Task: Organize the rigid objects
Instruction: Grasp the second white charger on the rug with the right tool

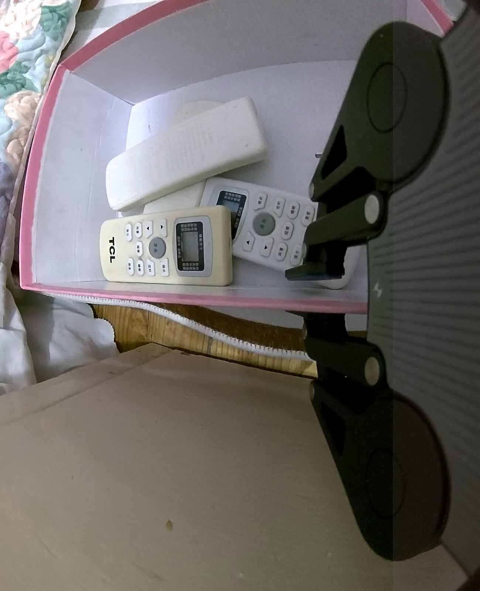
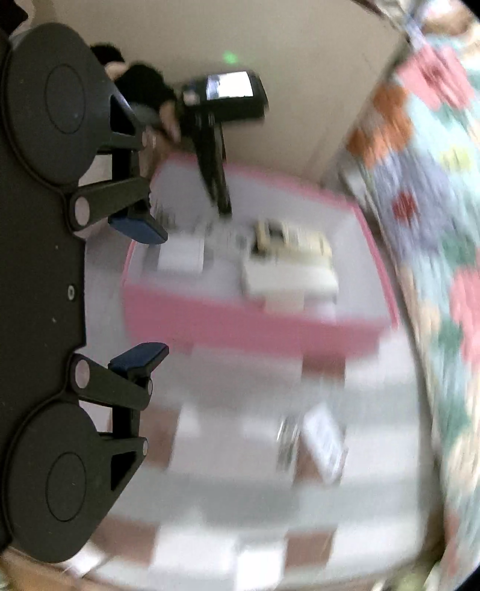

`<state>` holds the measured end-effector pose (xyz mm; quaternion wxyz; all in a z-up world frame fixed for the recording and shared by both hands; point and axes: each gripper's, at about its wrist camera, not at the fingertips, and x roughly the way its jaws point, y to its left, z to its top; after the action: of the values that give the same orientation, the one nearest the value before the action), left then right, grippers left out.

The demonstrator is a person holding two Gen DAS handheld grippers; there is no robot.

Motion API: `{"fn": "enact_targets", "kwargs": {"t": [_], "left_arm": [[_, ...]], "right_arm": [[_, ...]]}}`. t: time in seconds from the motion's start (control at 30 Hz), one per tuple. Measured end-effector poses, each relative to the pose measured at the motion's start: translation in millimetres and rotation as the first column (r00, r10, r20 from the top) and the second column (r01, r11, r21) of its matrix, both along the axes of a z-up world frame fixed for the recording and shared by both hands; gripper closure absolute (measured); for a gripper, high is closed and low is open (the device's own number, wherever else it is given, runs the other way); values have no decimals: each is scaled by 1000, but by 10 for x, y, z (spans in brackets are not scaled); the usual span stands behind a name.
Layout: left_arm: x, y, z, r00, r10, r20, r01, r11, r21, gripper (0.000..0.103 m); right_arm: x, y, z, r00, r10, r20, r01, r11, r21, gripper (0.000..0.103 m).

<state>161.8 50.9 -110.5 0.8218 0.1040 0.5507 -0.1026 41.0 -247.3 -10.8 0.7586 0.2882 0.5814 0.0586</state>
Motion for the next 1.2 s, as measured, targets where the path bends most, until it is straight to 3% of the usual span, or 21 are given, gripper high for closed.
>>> {"fn": "enact_targets", "kwargs": {"t": [0.27, 0.4, 0.63, 0.77, 1.2], "left_arm": [[6, -33, -22, 1000, 0, -3, 0, 1000, 15, 95], [13, -50, -24, 1000, 6, -6, -6, 1000, 21, 95], [12, -80, -46, 1000, 8, -7, -8, 999, 34, 95], [18, -98, -59, 1000, 8, -6, -8, 999, 41, 95], [21, -113, -63, 1000, 8, -6, -8, 999, 43, 95]], "right_arm": [[-658, -631, -281, 967, -229, -112, 220, 971, -94, 38], [-886, -805, -477, 937, -310, -160, 299, 950, -90, 38], [-1011, -915, -788, 907, -375, -193, 328, 914, -238, 38], [-1051, -960, -850, 905, -378, -196, 306, 897, -318, 38], [-1115, -1091, -1056, 879, -429, -209, 347, 875, -338, 35]]}}
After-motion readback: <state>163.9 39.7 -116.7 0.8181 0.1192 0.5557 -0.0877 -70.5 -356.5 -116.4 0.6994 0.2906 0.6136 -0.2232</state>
